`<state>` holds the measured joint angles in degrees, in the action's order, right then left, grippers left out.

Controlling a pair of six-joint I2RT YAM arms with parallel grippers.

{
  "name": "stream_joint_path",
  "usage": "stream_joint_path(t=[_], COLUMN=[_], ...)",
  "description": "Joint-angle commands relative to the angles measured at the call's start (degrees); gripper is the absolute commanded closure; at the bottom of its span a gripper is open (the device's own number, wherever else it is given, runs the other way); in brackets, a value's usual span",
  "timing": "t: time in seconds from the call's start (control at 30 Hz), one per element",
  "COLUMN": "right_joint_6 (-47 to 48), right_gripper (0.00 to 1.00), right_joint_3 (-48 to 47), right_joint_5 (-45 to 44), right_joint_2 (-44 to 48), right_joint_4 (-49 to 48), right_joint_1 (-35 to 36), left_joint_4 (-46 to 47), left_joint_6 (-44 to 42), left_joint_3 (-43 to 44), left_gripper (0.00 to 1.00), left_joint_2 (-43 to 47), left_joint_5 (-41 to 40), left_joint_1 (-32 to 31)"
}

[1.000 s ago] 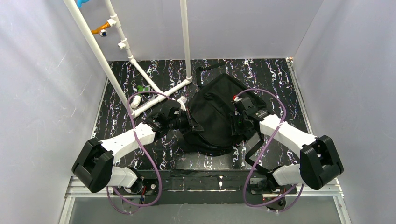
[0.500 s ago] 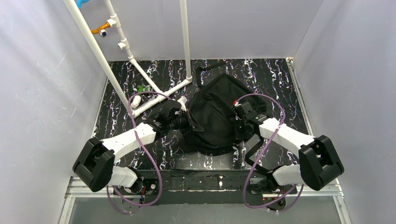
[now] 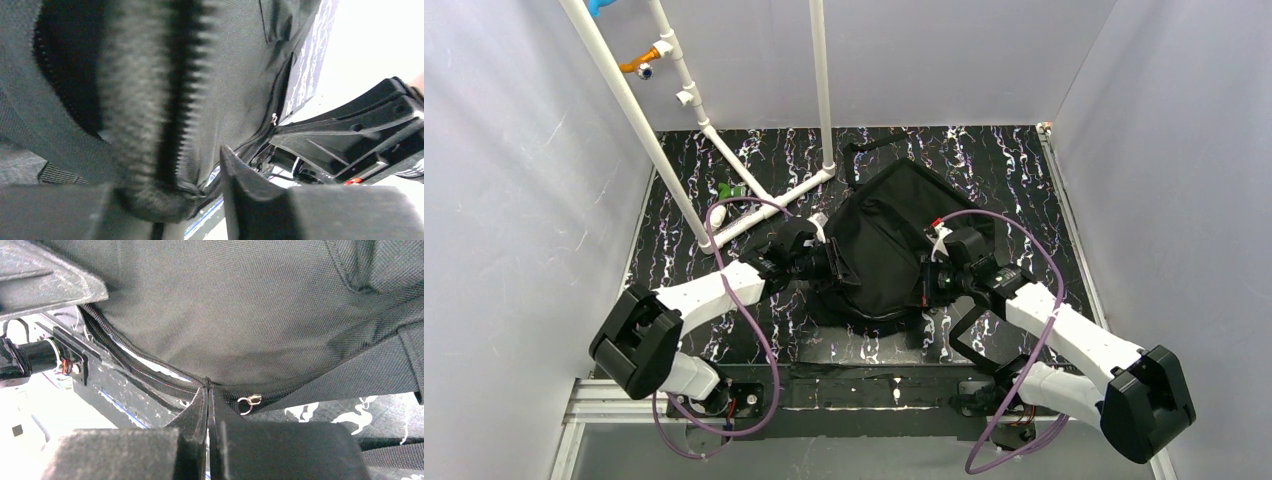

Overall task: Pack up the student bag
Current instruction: Zip the student bag at the center of the board.

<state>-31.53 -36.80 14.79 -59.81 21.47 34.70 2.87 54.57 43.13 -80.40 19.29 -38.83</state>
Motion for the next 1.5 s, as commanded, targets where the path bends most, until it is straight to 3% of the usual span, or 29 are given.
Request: stream_joint_path(t=[0.0,0.07,0.17,0.33,0.47,0.53,0.57,0.73,0.83,0.93,1.27,1.47], right_joint_6=[0.0,1.3,2.6,3.1,5.0,5.3,5.3,4.3,1.5,-2.3,-8.3,-8.7], right_gripper=[0.99,0.99,0.99,0.99,0.95,0.86,0.74,0.37,0.22,0.13,0.11,0.19], right_joint_3=[-0.9,-2.1,-2.1,0.1,-0.5,-1.0,-1.6,-6.4,-9.0,-10.5,-4.6,-0.4], right_joint_5=[0.0,-0.8,0.2,10.2,10.5,7.0,5.5,-4.6,-14.8,-22.7,-20.8,-16.1], right_joint_2=[-1.0,-2.3,-2.1,-3.4,-6.5,-6.7,-6.6,-4.1,-1.4,0.5,6.3,5.6], right_joint_4=[-1.1,0.3,-1.4,-11.7,-8.8,-6.0,-3.9,4.8,10.6,16.2,15.7,12.5], right_joint_1=[0.3,0.3,0.3,0.3,0.3,0.3,0.3,0.0,-0.5,-2.1,-5.2,-5.3], left_joint_4=[-0.7,-1.5,-2.5,-2.6,-2.4,-2.3,-2.2,-1.1,-1.3,-3.4,-22.2,-23.4], left_joint_6=[-4.3,-6.5,-8.9,-6.9,-5.5,-5.6,-5.6,-7.7,-9.0,-11.1,-22.2,-22.5], left_joint_3=[-0.8,-2.4,-4.6,-7.0,-6.4,-4.8,-3.9,3.1,7.7,12.2,26.5,29.1], left_gripper=[0.62,0.49,0.40,0.39,0.38,0.35,0.34,0.35,0.38,0.42,0.44,0.48], left_joint_2=[6.5,11.3,18.2,25.8,26.5,23.3,21.4,10.4,3.6,-2.5,-16.2,-20.9], left_joint_5=[-1.6,-2.3,-1.9,-0.2,-0.9,-1.3,-1.1,-0.4,1.3,2.0,0.7,2.8], left_joint_1=[-0.3,-0.3,-0.3,-0.6,-2.3,-4.3,-5.2,-9.4,-11.1,-12.7,-16.5,-16.5])
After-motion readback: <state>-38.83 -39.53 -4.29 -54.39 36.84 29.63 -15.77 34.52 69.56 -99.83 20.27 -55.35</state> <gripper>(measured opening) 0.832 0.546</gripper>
